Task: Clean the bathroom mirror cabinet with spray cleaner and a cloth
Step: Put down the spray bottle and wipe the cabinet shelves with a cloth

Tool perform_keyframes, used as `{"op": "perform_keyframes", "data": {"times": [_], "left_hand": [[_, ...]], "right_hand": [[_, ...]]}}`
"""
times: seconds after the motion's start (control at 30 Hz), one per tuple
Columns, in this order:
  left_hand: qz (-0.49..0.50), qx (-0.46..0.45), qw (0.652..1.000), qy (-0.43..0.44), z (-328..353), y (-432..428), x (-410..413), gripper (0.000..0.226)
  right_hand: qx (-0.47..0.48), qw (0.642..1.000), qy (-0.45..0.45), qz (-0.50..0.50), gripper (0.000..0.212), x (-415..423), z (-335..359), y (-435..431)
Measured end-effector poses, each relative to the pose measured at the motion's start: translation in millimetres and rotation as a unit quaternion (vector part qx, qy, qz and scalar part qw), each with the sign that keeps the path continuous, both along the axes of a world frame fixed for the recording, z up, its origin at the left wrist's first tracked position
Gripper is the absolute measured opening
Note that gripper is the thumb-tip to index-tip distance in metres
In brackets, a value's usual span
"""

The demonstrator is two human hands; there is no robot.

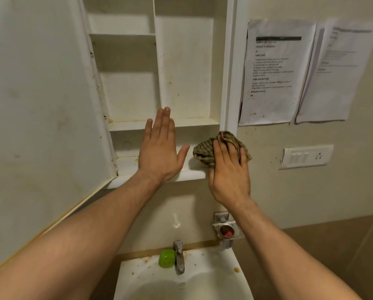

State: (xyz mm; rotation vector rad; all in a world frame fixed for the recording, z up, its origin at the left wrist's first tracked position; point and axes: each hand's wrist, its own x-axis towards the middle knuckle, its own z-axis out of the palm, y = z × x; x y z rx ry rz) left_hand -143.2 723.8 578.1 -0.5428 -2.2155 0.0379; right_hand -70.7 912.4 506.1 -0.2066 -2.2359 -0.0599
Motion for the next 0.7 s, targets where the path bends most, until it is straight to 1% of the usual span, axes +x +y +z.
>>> {"op": "perform_keyframes", "data": {"times": [0.07, 0.2, 0.27, 0.37, 0.47, 0.53, 0.6, 0.63, 0.7], "left_hand": [[-0.004, -0.003, 1.0, 0.0, 1, -1, 1, 0.087], [-0.01, -0.004, 1.0, -0.007, -1, -2, 3, 0.087], [-0.009, 0.0, 1.0, -0.005, -1, -3, 4, 0.086], [-0.013, 0.013, 1.0, -0.007, -2, 0, 5, 0.087], [-0.014, 0.02, 1.0, -0.013, -3, 2, 6, 0.087], [-0.016, 0.019, 1.0, -0.017, -3, 2, 6, 0.088], [-0.013, 0.017, 1.0, -0.014, -3, 1, 5, 0.088], [-0.011, 0.015, 1.0, -0.014, -4, 1, 5, 0.088], [-0.008, 0.012, 1.0, -0.021, -3, 1, 6, 0.089]], "right_hand": [[-0.022, 1.0, -0.009, 0.013, 0.072, -2, -11, -3], [-0.11, 0.991, -0.038, 0.068, 0.078, 12, -75, -15], [-0.134, 0.988, -0.039, 0.068, 0.08, 14, -86, -14], [-0.154, 0.987, -0.021, 0.048, 0.079, 5, -66, -9], [-0.16, 0.985, 0.027, 0.058, 0.079, -9, -22, -8], [-0.174, 0.981, 0.061, 0.066, 0.081, -17, -6, -12], [-0.244, 0.963, 0.091, 0.074, 0.084, -20, -11, -23], [-0.3, 0.945, 0.101, 0.081, 0.084, -20, -19, -30], [-0.419, 0.896, 0.106, 0.099, 0.082, -15, -47, -44]]}}
